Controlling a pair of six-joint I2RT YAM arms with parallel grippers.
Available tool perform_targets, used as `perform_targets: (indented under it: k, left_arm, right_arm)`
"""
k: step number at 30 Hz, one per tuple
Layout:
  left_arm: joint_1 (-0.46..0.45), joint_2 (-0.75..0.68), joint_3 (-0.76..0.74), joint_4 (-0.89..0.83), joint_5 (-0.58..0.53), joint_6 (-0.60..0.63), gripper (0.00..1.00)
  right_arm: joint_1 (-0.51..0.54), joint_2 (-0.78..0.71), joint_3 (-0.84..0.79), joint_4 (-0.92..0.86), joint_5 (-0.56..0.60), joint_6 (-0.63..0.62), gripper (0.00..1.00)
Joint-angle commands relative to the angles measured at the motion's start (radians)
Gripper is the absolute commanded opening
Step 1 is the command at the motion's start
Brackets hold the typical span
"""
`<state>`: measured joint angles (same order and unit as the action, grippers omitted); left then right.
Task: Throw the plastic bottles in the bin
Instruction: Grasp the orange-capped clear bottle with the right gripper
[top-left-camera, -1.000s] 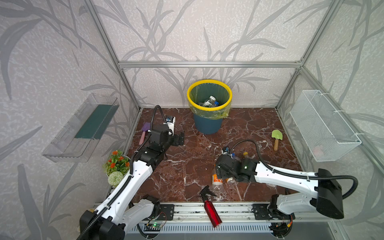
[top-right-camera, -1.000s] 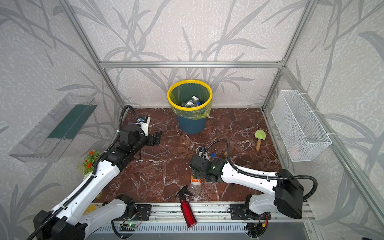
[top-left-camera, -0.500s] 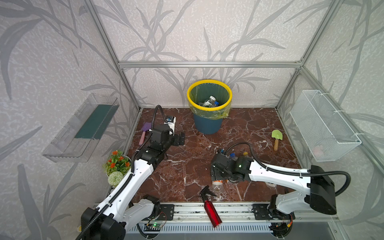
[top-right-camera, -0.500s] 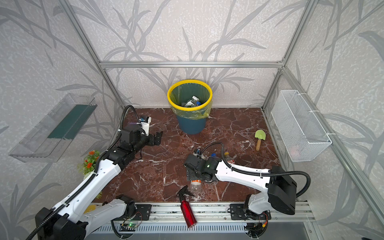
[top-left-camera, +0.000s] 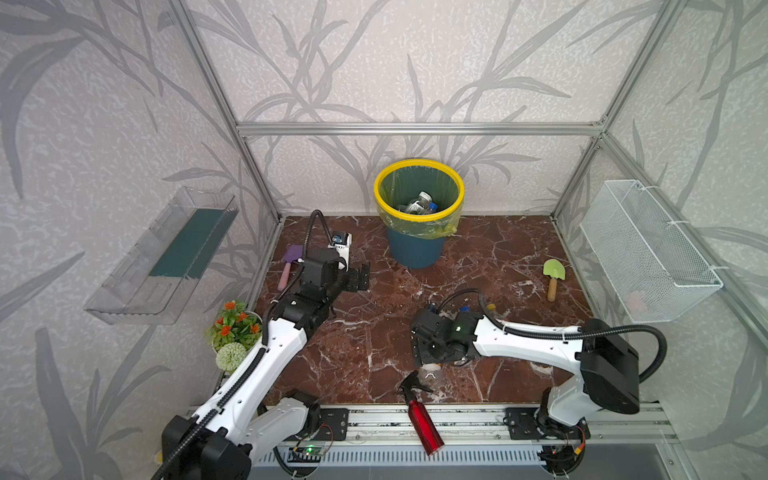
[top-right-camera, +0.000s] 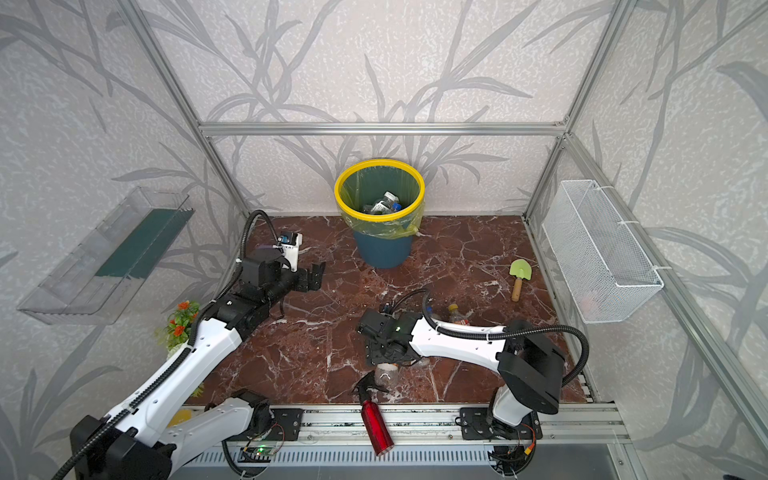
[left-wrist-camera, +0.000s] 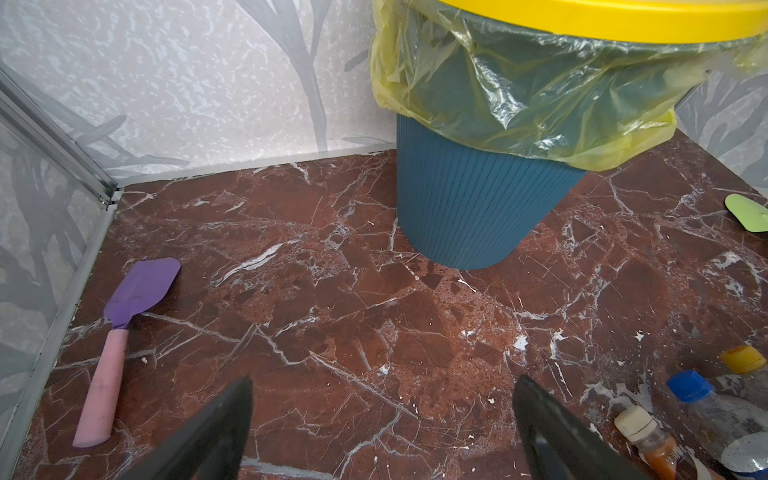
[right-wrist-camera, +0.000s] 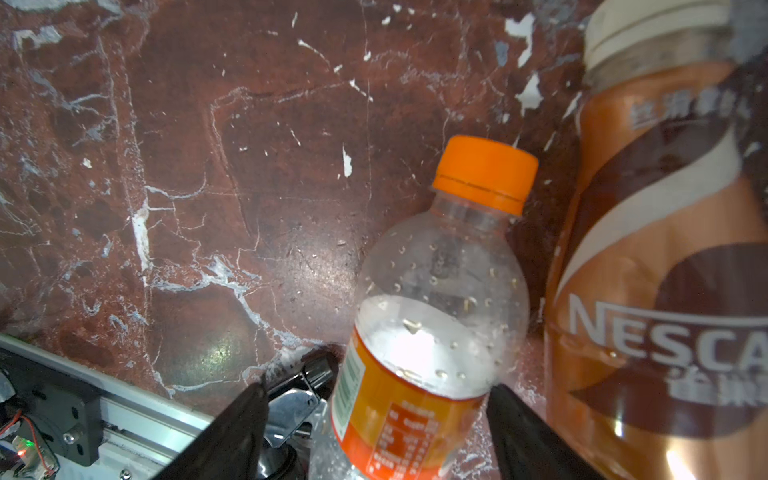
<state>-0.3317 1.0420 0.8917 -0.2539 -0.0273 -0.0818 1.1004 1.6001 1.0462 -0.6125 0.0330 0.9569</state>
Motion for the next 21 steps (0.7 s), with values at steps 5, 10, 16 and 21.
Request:
perform_targets:
  k: [5, 10, 16, 21]
  left_arm:
    - [0.003, -0.029, -0.001, 0.005, 0.0, 0.002, 0.96]
    - [0.003, -0.029, -0.002, 0.005, -0.002, 0.002, 0.96]
    - [0.003, -0.028, -0.002, 0.005, -0.004, 0.005, 0.96]
    - [0.005, -0.028, -0.002, 0.005, -0.003, 0.004, 0.96]
  right_arm:
    - [-0.02, 0.075, 0.024, 0.041, -0.06, -0.019, 0.81]
    - [-0.037, 0.135, 0.068, 0.002, -0.08, -0.032, 0.77]
    - [-0.042, 0.17, 0.131, -0.069, -0.015, -0.08, 0.71]
    - [-0.041, 0.197, 0.144, -0.064, -0.002, -0.113, 0.59]
